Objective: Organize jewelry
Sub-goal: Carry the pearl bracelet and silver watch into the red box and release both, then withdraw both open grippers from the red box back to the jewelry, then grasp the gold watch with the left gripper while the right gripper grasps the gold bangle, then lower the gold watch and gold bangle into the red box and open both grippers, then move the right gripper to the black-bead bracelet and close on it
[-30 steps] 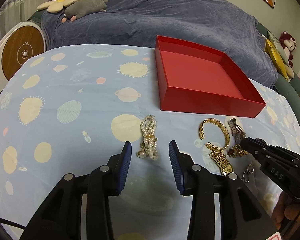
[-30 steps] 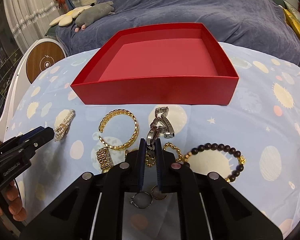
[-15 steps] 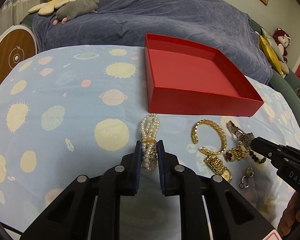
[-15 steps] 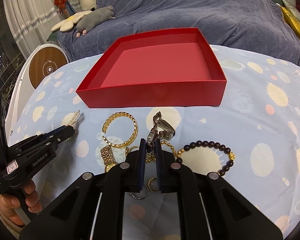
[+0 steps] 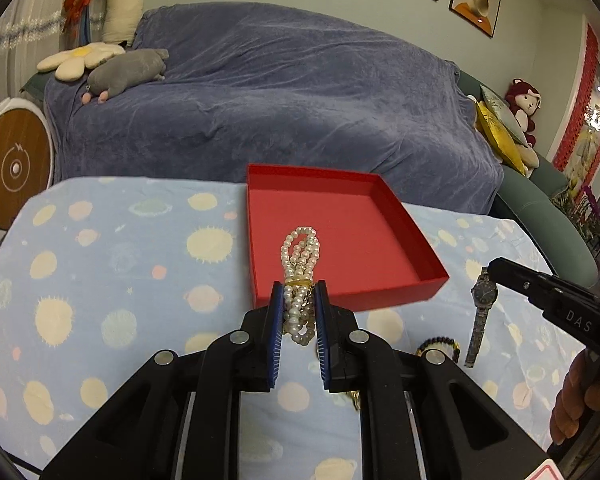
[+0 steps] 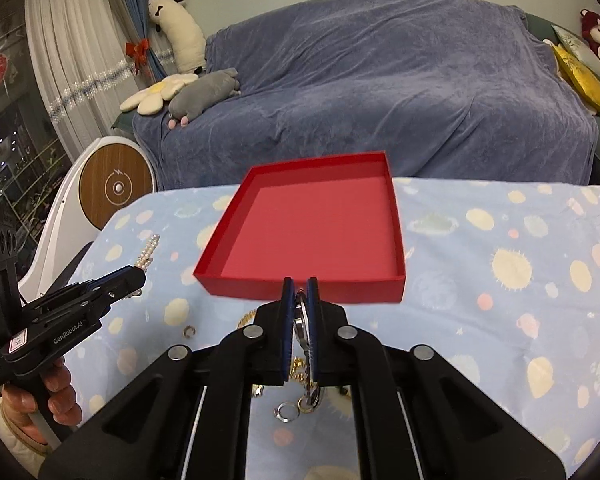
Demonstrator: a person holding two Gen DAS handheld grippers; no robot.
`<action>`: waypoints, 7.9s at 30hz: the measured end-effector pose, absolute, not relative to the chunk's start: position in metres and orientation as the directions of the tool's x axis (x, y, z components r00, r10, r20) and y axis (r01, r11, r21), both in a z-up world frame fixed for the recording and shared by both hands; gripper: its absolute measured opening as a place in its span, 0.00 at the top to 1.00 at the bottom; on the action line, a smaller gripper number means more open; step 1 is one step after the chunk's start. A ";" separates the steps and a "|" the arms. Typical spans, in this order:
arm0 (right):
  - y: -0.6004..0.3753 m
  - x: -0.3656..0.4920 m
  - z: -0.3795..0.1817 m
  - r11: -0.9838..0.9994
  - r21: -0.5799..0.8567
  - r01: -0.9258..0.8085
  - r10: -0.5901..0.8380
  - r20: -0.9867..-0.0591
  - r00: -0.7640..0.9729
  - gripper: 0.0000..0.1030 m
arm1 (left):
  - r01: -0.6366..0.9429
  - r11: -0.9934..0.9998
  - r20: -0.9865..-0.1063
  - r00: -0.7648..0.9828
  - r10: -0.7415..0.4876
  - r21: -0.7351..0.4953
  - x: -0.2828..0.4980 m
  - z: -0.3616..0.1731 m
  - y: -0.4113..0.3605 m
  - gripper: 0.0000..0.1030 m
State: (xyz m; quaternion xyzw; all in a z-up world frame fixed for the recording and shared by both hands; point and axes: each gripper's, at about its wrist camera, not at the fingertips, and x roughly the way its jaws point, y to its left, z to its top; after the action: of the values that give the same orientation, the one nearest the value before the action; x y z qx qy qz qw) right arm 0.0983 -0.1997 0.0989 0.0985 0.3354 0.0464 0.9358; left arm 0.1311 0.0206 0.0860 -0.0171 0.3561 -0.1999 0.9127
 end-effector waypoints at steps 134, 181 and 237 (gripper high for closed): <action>-0.218 0.047 0.025 0.986 0.150 0.068 0.066 -0.739 0.670 0.49 | 0.423 0.905 -0.796 0.535 -0.284 -0.039 0.083 -0.017 -0.042 0.22; -0.208 0.118 0.067 0.988 0.154 -0.024 0.120 -0.654 0.747 0.49 | 0.397 0.917 -0.631 0.718 -0.293 0.026 0.141 0.076 -0.039 0.81; -0.220 0.040 0.001 0.970 0.222 0.095 0.114 -0.766 0.633 0.42 | 0.212 0.973 -0.757 0.650 -0.067 0.095 0.104 -0.003 0.036 0.39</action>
State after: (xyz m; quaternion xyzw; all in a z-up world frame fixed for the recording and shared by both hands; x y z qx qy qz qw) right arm 0.0403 -0.2197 0.0006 0.1216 0.4286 0.0054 0.8953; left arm 0.1039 0.0356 -0.0027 0.0877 0.4114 -0.0771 0.9039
